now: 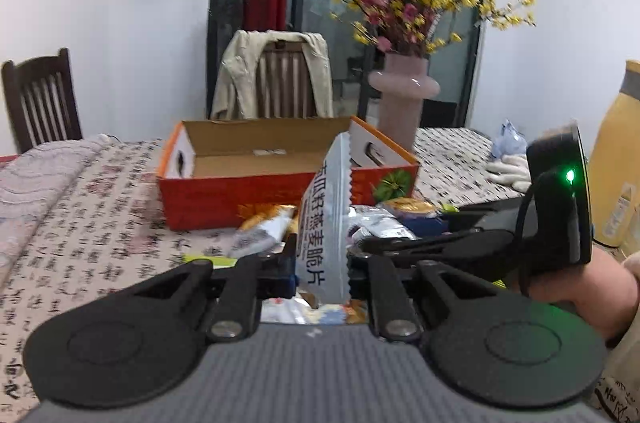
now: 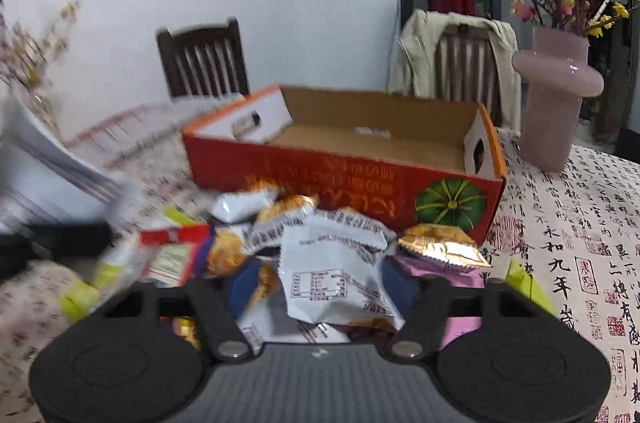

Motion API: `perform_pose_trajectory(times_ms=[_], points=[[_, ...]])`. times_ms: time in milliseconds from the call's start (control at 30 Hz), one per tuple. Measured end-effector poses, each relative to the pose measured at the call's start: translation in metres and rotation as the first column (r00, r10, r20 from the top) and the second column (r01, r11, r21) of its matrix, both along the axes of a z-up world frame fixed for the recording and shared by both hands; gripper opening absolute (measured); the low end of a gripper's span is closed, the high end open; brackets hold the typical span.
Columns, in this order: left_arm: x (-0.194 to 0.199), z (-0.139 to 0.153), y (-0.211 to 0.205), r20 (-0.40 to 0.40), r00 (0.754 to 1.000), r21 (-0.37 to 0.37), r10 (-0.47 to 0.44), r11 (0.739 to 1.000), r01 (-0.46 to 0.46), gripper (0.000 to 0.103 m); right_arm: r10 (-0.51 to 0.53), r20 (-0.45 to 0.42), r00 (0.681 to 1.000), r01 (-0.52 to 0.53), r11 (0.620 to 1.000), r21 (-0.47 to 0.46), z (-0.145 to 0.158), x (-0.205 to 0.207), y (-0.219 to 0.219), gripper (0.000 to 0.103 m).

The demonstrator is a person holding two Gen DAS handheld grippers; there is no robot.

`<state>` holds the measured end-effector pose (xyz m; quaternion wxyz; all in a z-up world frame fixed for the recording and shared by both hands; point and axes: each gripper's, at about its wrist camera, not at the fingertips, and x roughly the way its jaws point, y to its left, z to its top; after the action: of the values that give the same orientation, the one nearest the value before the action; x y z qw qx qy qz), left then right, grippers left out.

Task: Organize snacks
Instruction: 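Grasp a white wafer packet with the left gripper while the right gripper grasps a white packet, then carry both packets into the orange box and open both grippers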

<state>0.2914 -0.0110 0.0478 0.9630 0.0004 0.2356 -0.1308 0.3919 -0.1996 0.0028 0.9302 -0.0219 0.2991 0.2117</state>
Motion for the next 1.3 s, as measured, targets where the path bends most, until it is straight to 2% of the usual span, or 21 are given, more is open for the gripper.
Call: perform_pose_trajectory(times_ms=[67, 133, 167, 300, 400, 600, 700, 767, 800, 833, 967, 1067, 1133, 1167, 1200, 1300], points=[[-0.006, 0.003, 0.008, 0.011, 1.0, -0.002, 0.021, 1.0, -0.021, 0.015, -0.025, 0.011, 1.0, 0.025, 1.0, -0.005, -0.002, -0.002, 0.003, 0.042], [-0.011, 0.005, 0.015, 0.02, 0.999, -0.01, 0.039, 0.999, -0.039, 0.015, -0.027, 0.034, 0.999, 0.026, 0.999, 0.022, 0.003, -0.012, -0.001, 0.03], [-0.015, 0.006, 0.018, 0.025, 0.999, -0.011, 0.046, 0.999, -0.045, 0.015, -0.027, 0.052, 0.998, 0.025, 0.999, 0.035, 0.007, -0.018, -0.003, 0.027], [-0.034, 0.013, 0.026, 0.058, 0.997, -0.012, 0.052, 0.999, -0.052, 0.015, -0.03, 0.136, 0.99, 0.019, 0.996, 0.082, 0.035, -0.054, -0.013, 0.006], [-0.05, 0.018, 0.03, 0.077, 0.995, -0.009, 0.06, 0.998, -0.059, 0.015, -0.043, 0.175, 0.984, 0.026, 0.995, 0.099, 0.052, -0.086, -0.022, 0.003], [-0.081, 0.023, 0.038, 0.094, 0.99, -0.02, 0.101, 0.995, -0.1, 0.015, -0.05, 0.19, 0.98, 0.023, 0.99, 0.141, 0.068, -0.145, -0.041, 0.002], [-0.089, 0.02, 0.041, 0.087, 0.989, -0.024, 0.121, 0.993, -0.119, 0.015, -0.033, 0.181, 0.983, 0.008, 0.991, 0.136, 0.062, -0.16, -0.042, 0.005], [-0.093, 0.018, 0.041, 0.08, 0.989, -0.026, 0.126, 0.992, -0.124, 0.015, -0.041, 0.161, 0.986, 0.017, 0.99, 0.143, 0.053, -0.156, -0.043, 0.024], [-0.095, 0.017, 0.041, 0.079, 0.989, -0.027, 0.126, 0.992, -0.125, 0.015, -0.03, 0.146, 0.989, 0.009, 0.99, 0.139, 0.048, -0.15, -0.041, 0.049], [-0.096, 0.017, 0.04, 0.077, 0.989, -0.026, 0.127, 0.992, -0.125, 0.015, -0.013, 0.14, 0.99, -0.006, 0.991, 0.134, 0.043, -0.141, -0.04, 0.065], [-0.1, 0.016, 0.037, 0.081, 0.988, -0.014, 0.13, 0.992, -0.129, 0.015, 0.02, 0.089, 0.996, -0.029, 0.994, 0.107, 0.021, -0.094, -0.033, 0.065], [-0.099, 0.015, 0.034, 0.077, 0.988, 0.001, 0.132, 0.991, -0.133, 0.016, 0.038, -0.017, 0.999, -0.036, 0.99, 0.136, -0.001, -0.056, -0.031, 0.063], [-0.099, 0.013, 0.034, 0.074, 0.988, 0.008, 0.135, 0.991, -0.136, 0.016, 0.039, -0.082, 0.996, -0.025, 0.985, 0.17, -0.015, -0.041, -0.032, 0.052], [-0.097, 0.013, 0.034, 0.071, 0.988, 0.011, 0.138, 0.99, -0.14, 0.016, 0.044, -0.1, 0.994, -0.024, 0.981, 0.192, -0.019, -0.038, -0.031, 0.05], [-0.096, 0.013, 0.034, 0.067, 0.988, 0.013, 0.141, 0.99, -0.142, 0.016, 0.042, -0.097, 0.994, -0.021, 0.978, 0.208, -0.022, -0.041, -0.032, 0.044], [-0.093, 0.011, 0.033, 0.06, 0.989, 0.013, 0.138, 0.99, -0.139, 0.016, 0.036, -0.048, 0.998, -0.026, 0.979, 0.201, -0.017, -0.058, -0.031, 0.043]])
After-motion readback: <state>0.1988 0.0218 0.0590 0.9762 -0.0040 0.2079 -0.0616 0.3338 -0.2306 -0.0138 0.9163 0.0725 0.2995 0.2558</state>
